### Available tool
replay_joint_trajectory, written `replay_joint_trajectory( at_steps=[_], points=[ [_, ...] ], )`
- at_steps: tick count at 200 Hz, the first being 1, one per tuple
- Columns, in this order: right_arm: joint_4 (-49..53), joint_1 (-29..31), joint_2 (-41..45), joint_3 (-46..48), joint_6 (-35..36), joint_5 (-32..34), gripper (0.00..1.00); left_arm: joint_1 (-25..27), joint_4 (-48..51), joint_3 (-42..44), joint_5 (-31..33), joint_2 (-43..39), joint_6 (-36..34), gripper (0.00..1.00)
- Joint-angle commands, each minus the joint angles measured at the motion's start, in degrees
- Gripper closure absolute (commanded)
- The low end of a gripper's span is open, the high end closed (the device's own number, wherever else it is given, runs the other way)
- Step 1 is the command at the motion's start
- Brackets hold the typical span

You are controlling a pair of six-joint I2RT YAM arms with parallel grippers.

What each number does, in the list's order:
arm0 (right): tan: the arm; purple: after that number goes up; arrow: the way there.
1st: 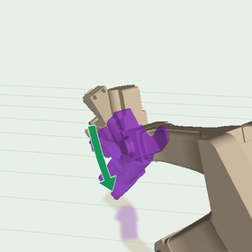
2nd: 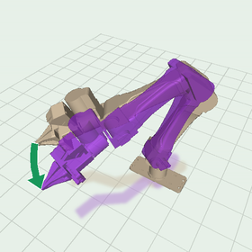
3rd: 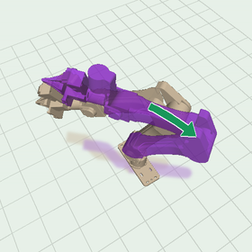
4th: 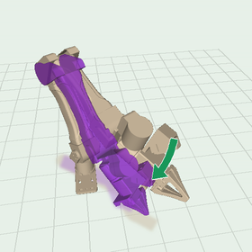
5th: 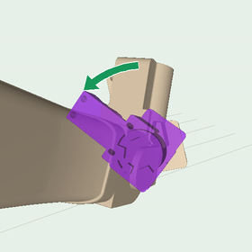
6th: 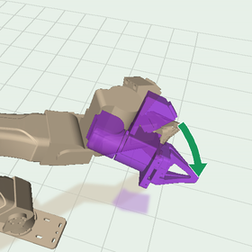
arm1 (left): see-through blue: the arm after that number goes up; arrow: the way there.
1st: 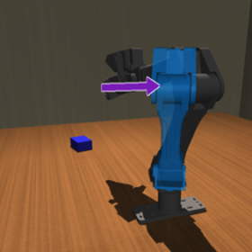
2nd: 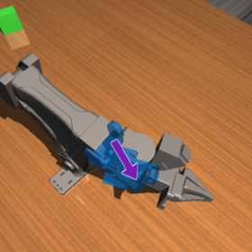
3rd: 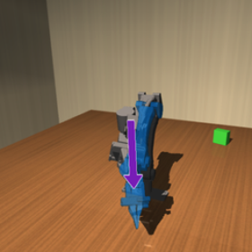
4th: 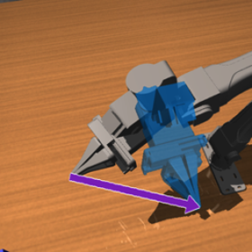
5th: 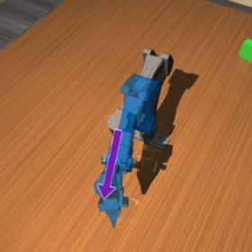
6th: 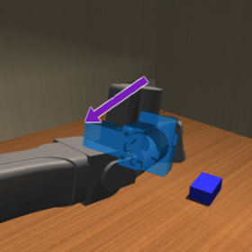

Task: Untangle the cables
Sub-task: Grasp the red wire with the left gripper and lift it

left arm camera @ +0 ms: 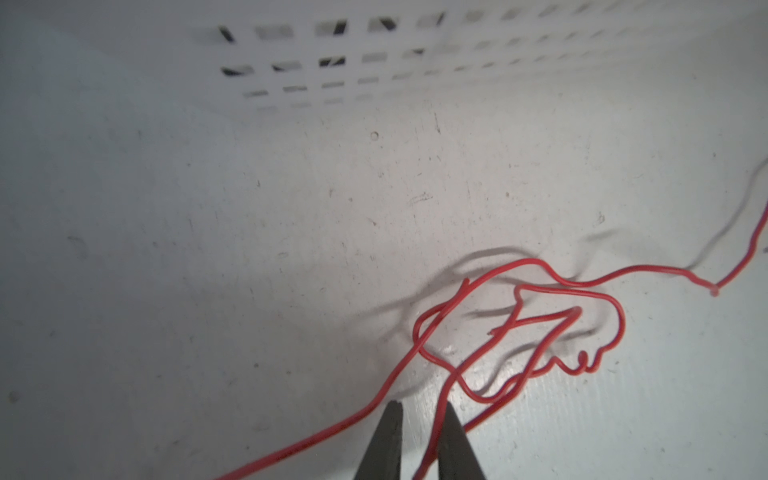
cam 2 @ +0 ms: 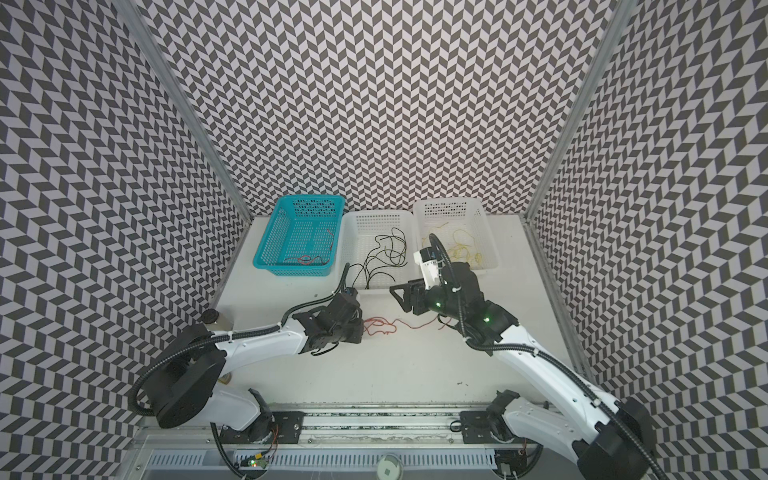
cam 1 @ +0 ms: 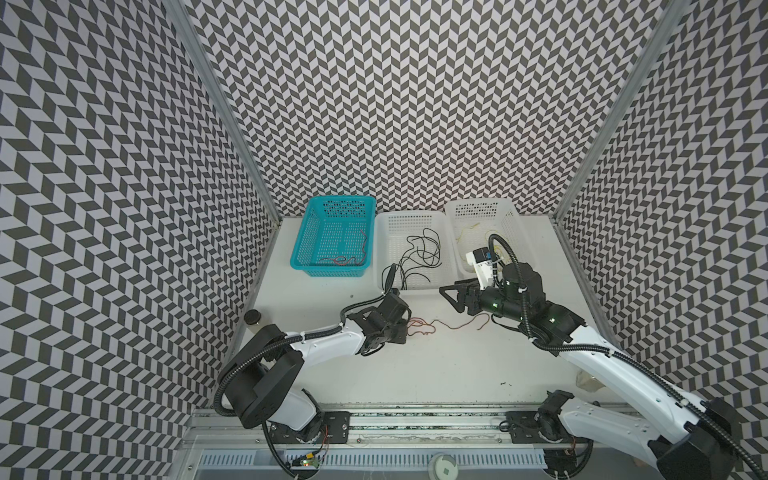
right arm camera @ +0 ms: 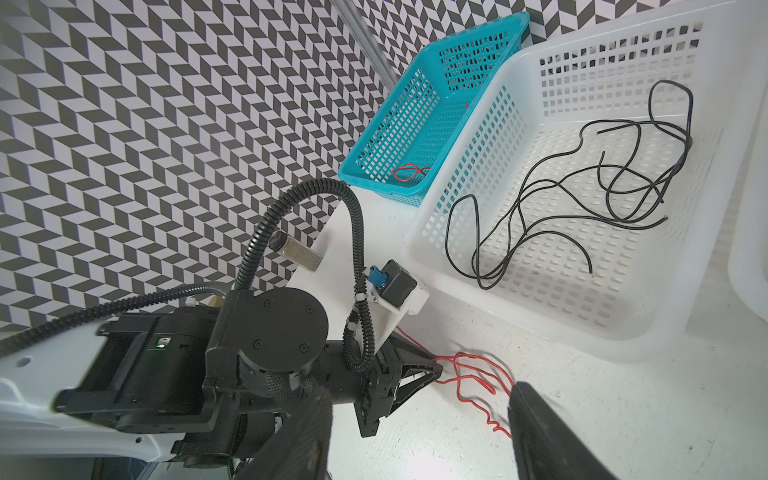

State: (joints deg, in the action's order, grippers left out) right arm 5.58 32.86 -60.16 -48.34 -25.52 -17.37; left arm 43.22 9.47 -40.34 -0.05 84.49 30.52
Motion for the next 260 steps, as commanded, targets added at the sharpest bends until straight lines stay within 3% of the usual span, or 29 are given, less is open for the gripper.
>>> replay_joint_trajectory(
  at_steps=[1,78,135,183,260],
  points=[
    [-2.3,0.5,0.0,0.5,0.0,-0.2,0.32,0.2,0.1,-1.0,0.4,-0.6,0.2,0.85],
    [-2.3,0.9,-0.1,0.9,0.0,-0.4,0.32,0.7,4.5,-2.3,-2.8,-6.3,1.3,1.0],
    [-2.2,1.7,-1.7,1.7,-1.7,-3.5,0.32,1.2,9.1,-2.0,-7.2,-17.2,5.8,1.0],
    [-6.1,4.7,-4.2,4.1,-4.3,-3.7,0.32,1.2,9.9,-2.4,-4.1,-26.6,10.4,1.0],
    [-14.8,10.0,-12.6,3.8,-10.6,-1.6,0.35,1.2,8.4,-2.8,-2.6,-32.2,12.9,1.0]
  ],
)
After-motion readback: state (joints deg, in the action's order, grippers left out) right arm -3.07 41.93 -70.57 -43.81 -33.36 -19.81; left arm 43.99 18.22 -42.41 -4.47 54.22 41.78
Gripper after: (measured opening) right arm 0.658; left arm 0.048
